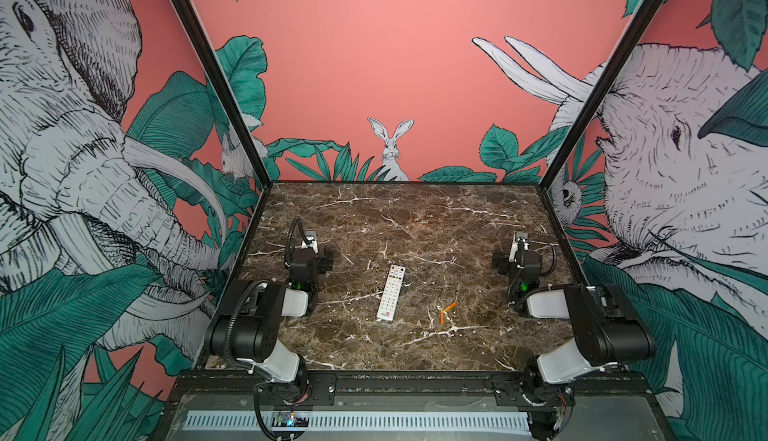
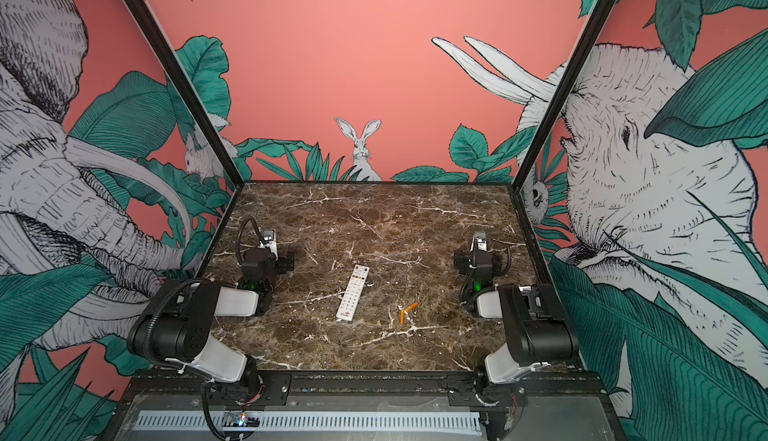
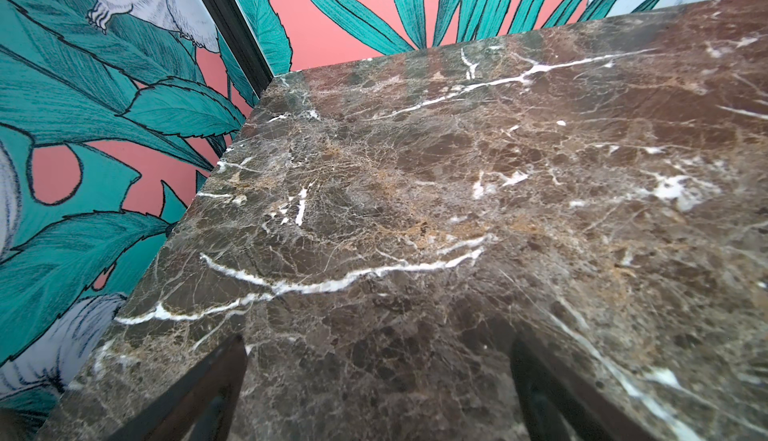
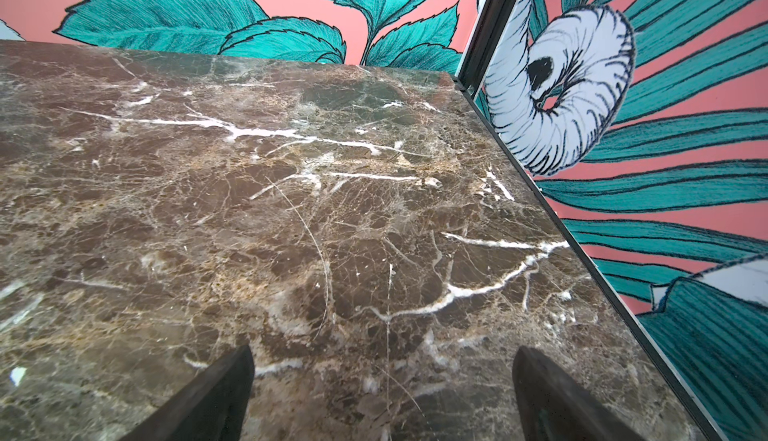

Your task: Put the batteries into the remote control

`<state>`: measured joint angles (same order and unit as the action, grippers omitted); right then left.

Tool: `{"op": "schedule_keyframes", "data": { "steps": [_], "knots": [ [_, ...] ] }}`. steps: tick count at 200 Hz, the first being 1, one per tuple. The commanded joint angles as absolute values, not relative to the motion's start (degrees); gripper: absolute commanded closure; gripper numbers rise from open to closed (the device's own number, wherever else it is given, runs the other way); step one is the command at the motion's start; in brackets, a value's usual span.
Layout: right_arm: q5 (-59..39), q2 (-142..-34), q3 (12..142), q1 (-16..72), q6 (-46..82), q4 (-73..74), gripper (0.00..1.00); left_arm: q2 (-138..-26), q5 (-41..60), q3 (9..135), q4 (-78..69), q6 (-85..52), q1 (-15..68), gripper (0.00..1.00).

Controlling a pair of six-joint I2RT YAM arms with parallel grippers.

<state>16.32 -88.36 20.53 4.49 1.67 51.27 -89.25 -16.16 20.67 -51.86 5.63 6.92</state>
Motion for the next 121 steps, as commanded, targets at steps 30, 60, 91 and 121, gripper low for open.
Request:
{"op": "schedule_keyframes", "data": {
  "steps": [30, 60, 91, 121],
  "knots": [
    [17.3, -88.9, 21.3, 4.2, 1.1, 54.3, 0.01, -89.2, -16.8, 21.8, -53.6, 6.1, 6.5, 0.00],
    [17.3, -88.9, 21.3, 4.2, 1.2, 54.3, 0.01, -89.2, -16.8, 21.9, -53.6, 6.1, 6.6, 0.00],
    [17.3, -88.8, 21.2, 4.2, 1.1, 54.4, 0.01, -89.2, -16.8, 21.9, -53.6, 6.1, 6.5, 0.00],
    [16.6, -88.6, 20.3, 4.2, 0.7, 56.1, 0.01, -89.1, -16.8, 21.8, -53.8, 6.2, 6.5, 0.00]
  ]
}}
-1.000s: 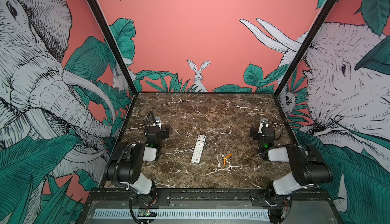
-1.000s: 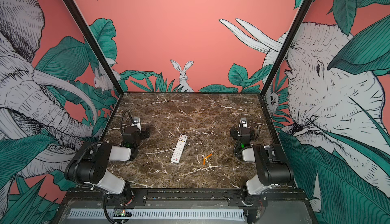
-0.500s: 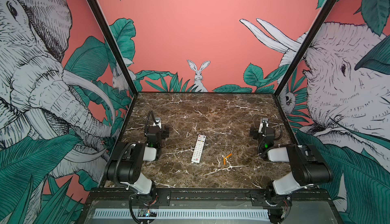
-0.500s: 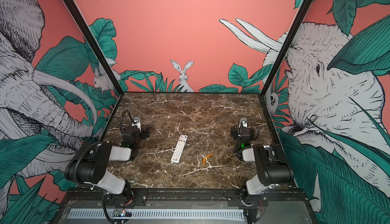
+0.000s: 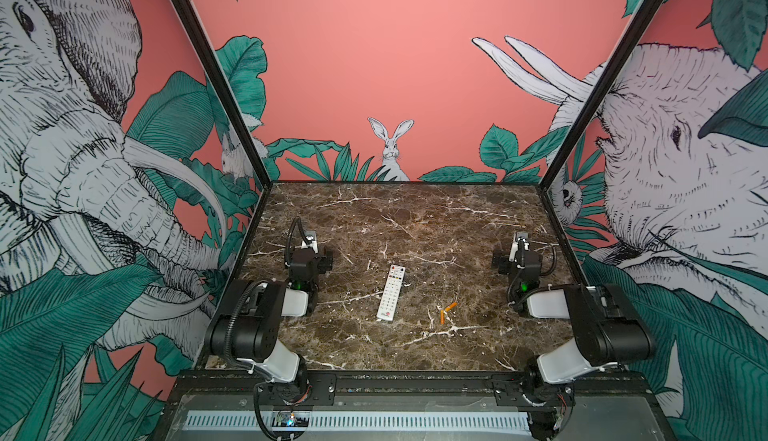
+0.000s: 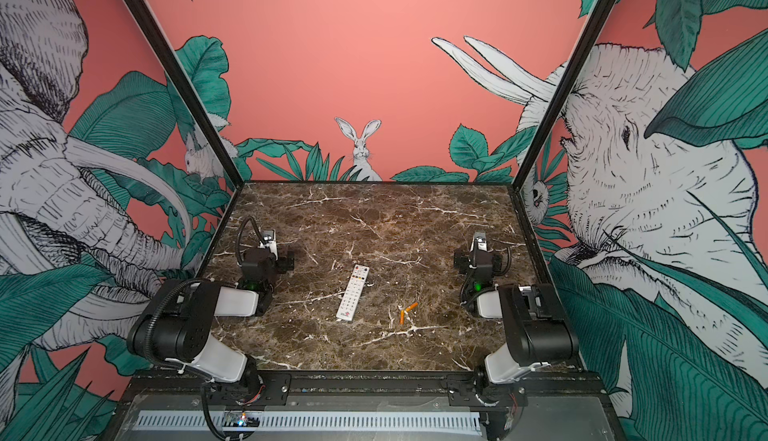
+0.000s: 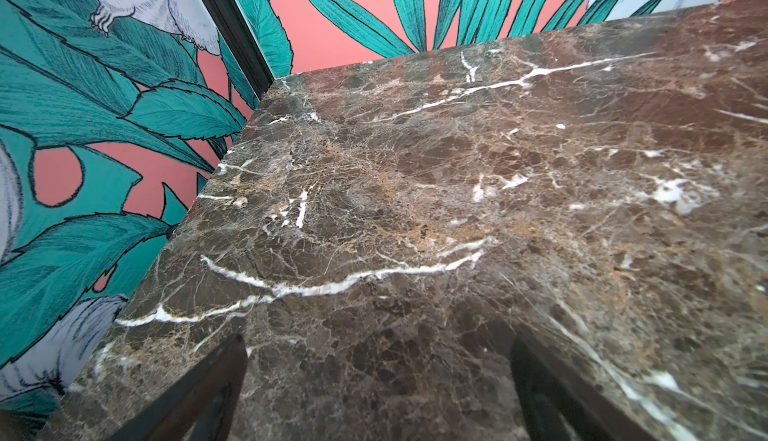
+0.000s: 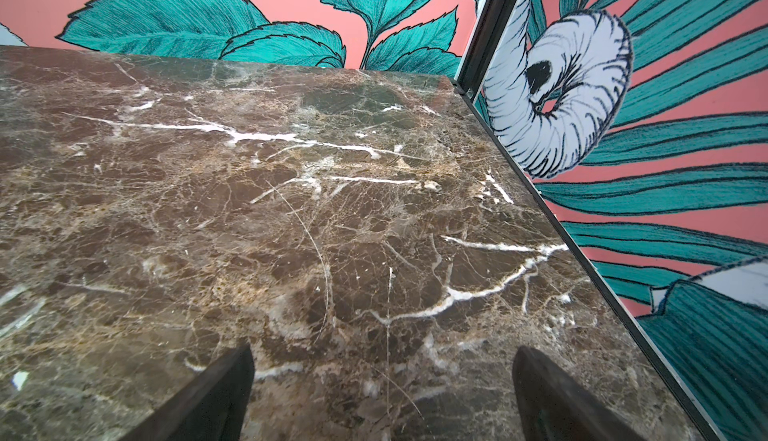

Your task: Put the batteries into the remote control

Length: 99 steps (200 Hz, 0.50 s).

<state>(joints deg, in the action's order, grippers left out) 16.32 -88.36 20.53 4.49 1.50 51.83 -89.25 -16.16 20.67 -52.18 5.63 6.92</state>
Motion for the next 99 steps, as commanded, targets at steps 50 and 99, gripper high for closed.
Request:
{"op": "schedule_keyframes", "data": {
  "steps": [50, 99],
  "knots": [
    [14.2, -83.7, 22.1, 4.2, -0.1, 48.7, 0.01, -88.9, -16.1, 21.7, -54.4, 6.8, 6.5, 0.00],
    [13.8, -75.8, 24.7, 4.7, 0.4, 36.4, 0.01, -79.5, -15.5, 26.9, -34.4, 5.8, 6.6, 0.01]
  ]
}}
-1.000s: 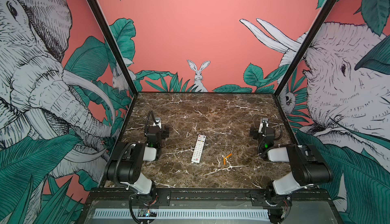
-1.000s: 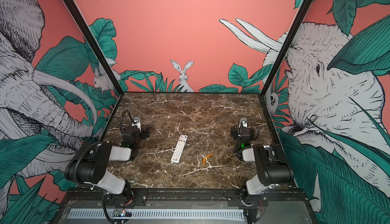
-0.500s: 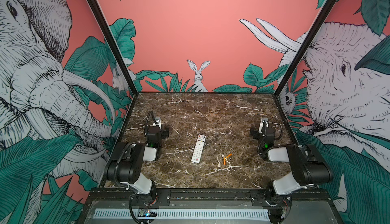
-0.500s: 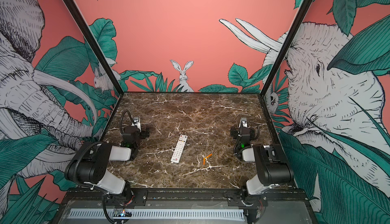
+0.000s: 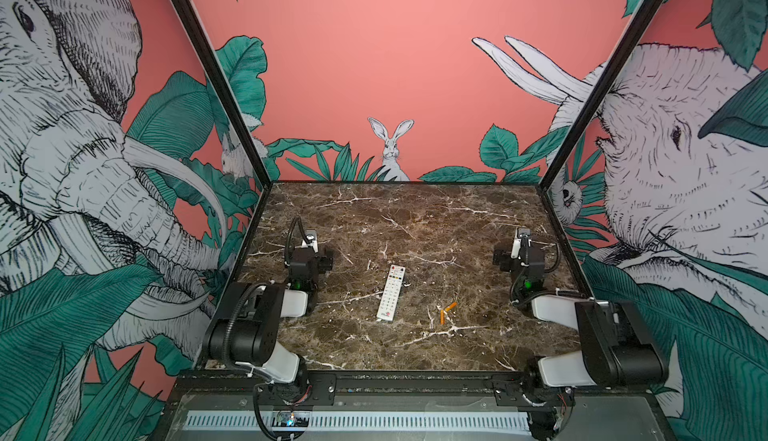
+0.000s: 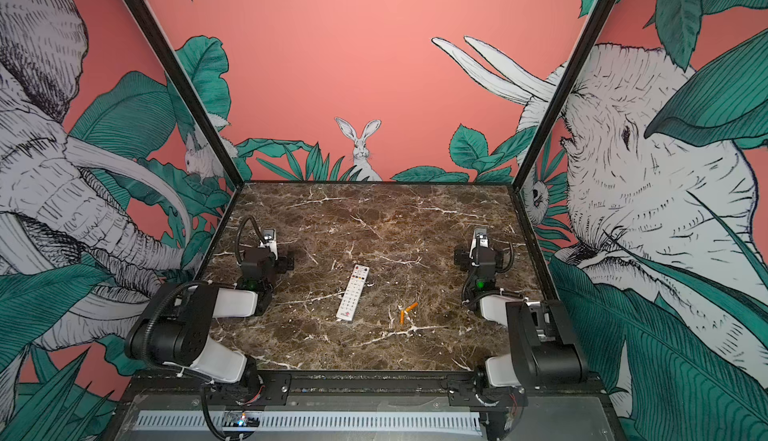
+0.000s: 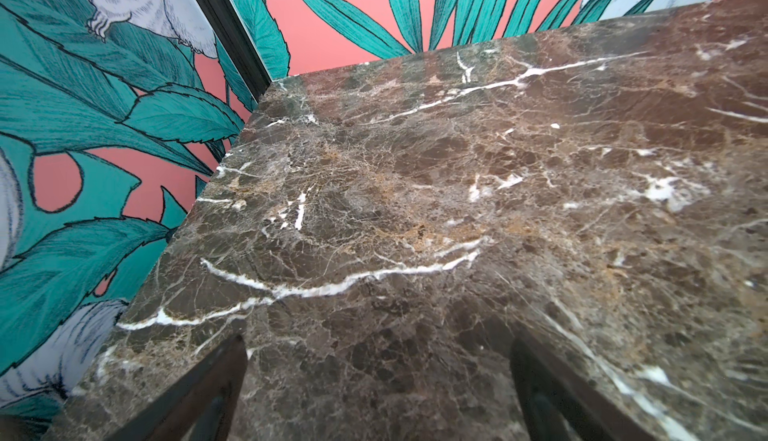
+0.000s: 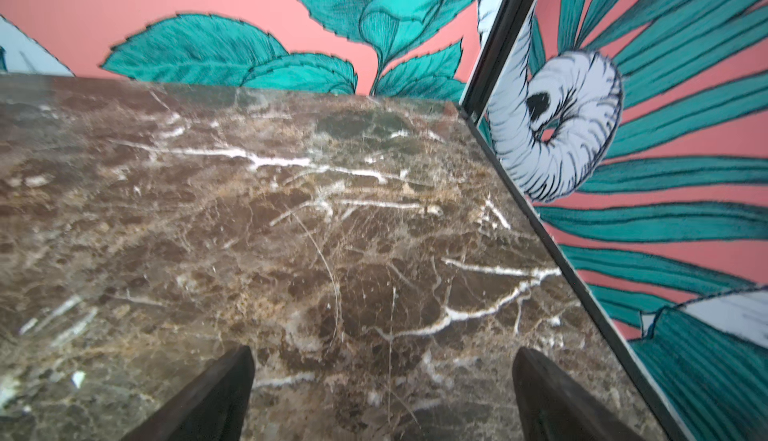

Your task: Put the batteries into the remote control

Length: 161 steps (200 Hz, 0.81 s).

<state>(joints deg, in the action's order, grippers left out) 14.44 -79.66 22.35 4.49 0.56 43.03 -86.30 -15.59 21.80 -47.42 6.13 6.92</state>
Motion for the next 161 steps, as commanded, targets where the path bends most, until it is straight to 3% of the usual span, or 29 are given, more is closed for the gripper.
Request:
{"op": "schedule_keyframes", "data": {
  "steps": [1, 39, 68, 99, 161],
  "knots": [
    [13.8, -75.6, 24.8, 4.7, 0.5, 36.1, 0.01, -79.4, -15.5, 27.2, -33.7, 5.8, 6.5, 0.00],
    [18.5, -68.3, 31.0, 7.5, 5.7, 18.2, 0.01, -71.7, -16.2, 35.8, -7.2, -3.4, 6.8, 0.01],
    [16.8, -65.8, 37.1, 10.1, 10.4, 4.3, 0.01, -72.3, -12.3, 45.5, 14.5, -11.7, 7.4, 0.00],
    [12.3, -64.8, 37.9, 13.4, 13.1, 0.0, 0.01, -72.2, -5.1, 48.7, 21.2, -13.3, 11.7, 0.01],
    [-0.4, -63.7, 37.5, 19.2, 17.3, -5.2, 0.01, -79.2, -1.6, 60.4, 32.7, -18.1, 28.1, 0.00]
  ]
}}
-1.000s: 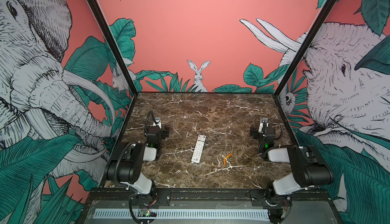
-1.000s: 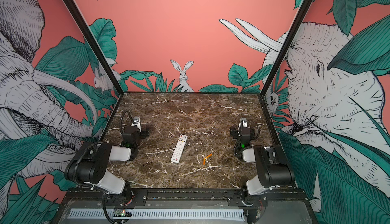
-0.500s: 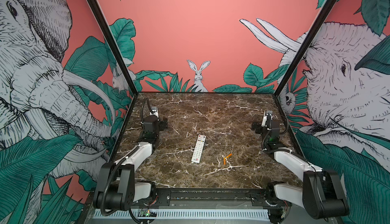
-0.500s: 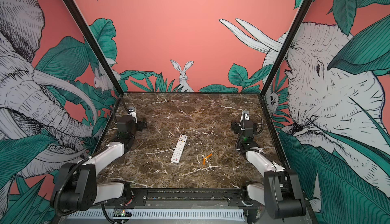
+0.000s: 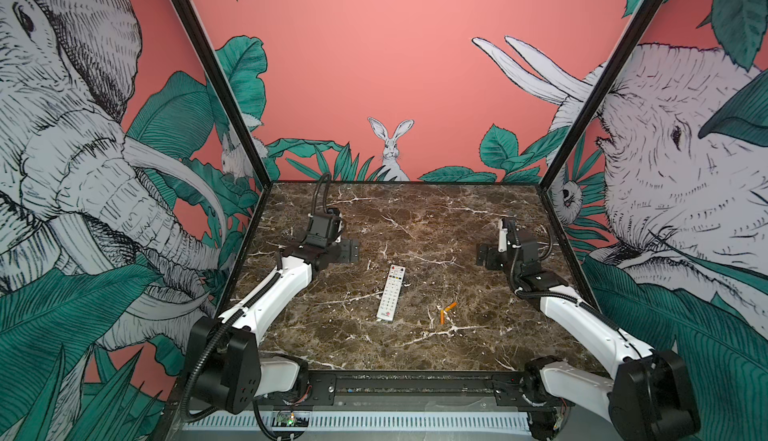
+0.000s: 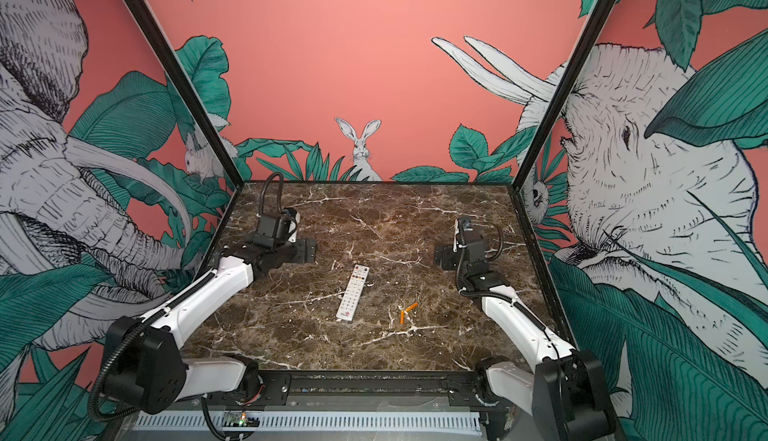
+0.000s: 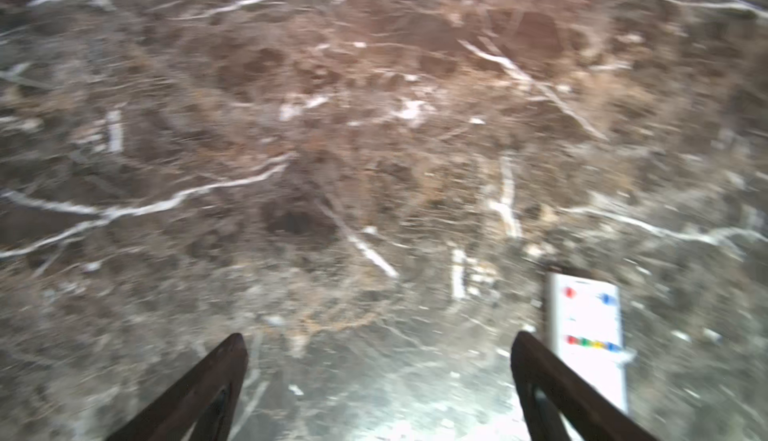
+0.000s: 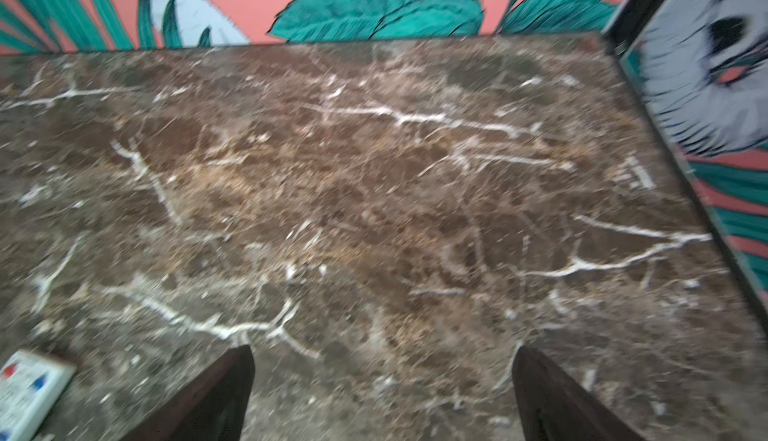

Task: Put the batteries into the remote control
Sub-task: 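Reach the left gripper down over the white remote while the right arm advances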

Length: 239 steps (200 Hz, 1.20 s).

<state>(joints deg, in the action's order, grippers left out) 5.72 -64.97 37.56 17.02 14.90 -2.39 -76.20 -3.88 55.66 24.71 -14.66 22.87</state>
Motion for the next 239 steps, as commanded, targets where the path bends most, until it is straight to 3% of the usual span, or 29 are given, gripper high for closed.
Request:
{"op": "schedule_keyframes", "data": {
  "steps": [1, 93, 169, 239],
  "knots": [
    [-0.6, -63.7, 37.4, 19.3, 17.4, -5.2, 0.01, -79.4, -1.6, 60.6, 32.9, -18.1, 28.2, 0.00],
    [-7.8, -66.4, 36.4, 23.4, 16.7, -4.8, 0.01, -97.2, -5.7, 72.4, 37.2, -21.3, 43.4, 0.01],
    [-10.8, -67.6, 34.2, 23.4, 16.8, -2.1, 0.01, -107.3, -6.6, 78.8, 39.0, -22.7, 45.8, 0.03],
    [-11.4, -68.2, 34.9, 23.3, 15.6, -2.2, 0.01, -111.2, -7.4, 79.8, 38.8, -23.8, 46.2, 0.14]
  ]
}}
